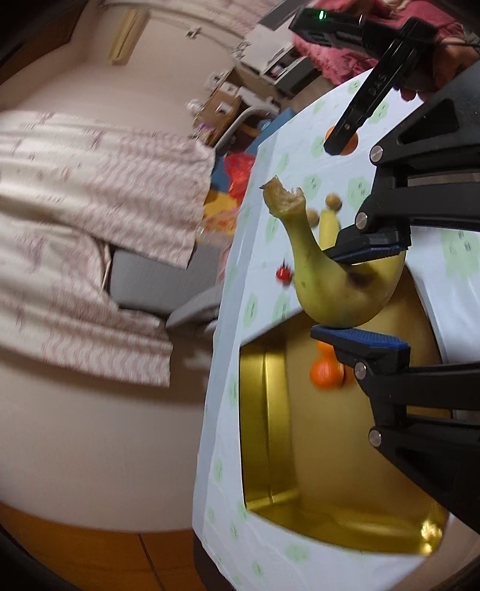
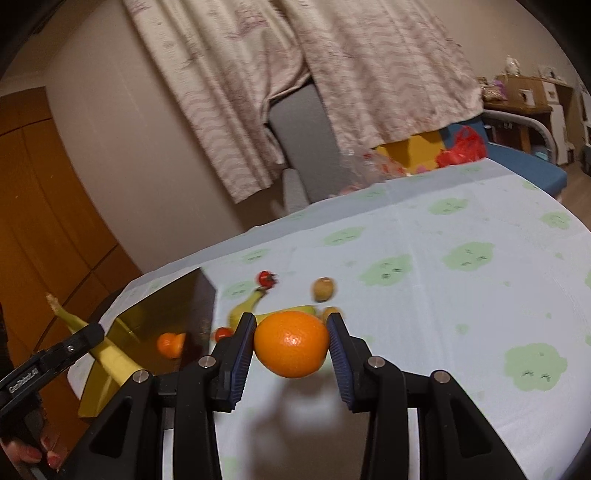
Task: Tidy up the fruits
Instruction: 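Lower the banana and orange into the gold tray and open both tools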
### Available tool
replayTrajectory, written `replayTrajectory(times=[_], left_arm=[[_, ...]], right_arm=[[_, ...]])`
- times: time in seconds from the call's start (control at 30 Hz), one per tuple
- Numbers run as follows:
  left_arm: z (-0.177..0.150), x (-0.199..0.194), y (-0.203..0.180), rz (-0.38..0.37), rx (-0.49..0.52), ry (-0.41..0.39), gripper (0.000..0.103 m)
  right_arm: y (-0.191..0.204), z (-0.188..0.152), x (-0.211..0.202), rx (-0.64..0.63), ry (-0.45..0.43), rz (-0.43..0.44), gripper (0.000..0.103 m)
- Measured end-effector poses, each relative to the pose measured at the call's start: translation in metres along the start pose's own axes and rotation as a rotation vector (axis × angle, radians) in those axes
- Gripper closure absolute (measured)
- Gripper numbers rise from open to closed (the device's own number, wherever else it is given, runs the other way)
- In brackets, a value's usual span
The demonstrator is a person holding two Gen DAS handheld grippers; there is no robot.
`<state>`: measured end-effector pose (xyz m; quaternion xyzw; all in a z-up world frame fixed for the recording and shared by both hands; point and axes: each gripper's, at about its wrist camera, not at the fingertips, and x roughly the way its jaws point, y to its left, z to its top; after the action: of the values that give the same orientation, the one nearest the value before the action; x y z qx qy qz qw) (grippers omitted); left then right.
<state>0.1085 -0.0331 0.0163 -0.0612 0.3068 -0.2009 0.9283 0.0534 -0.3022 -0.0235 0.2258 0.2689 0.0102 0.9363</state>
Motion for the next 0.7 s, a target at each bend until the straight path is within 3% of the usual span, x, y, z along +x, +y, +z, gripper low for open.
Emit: replayTrajectory(times=[0.37, 0.7], left_arm=[[-0.014, -0.022, 0.104, 0.170, -0.132, 0.002, 0.071], [-0.028, -0.001, 0.140, 0.232, -0.174, 0.076, 0.071]], right_arm=[[0.121, -0.019, 0.037, -0.213, 0.118, 0.147, 0.063], [0.168, -0.046, 0.090, -0.333, 0.303, 0.103, 0.063]])
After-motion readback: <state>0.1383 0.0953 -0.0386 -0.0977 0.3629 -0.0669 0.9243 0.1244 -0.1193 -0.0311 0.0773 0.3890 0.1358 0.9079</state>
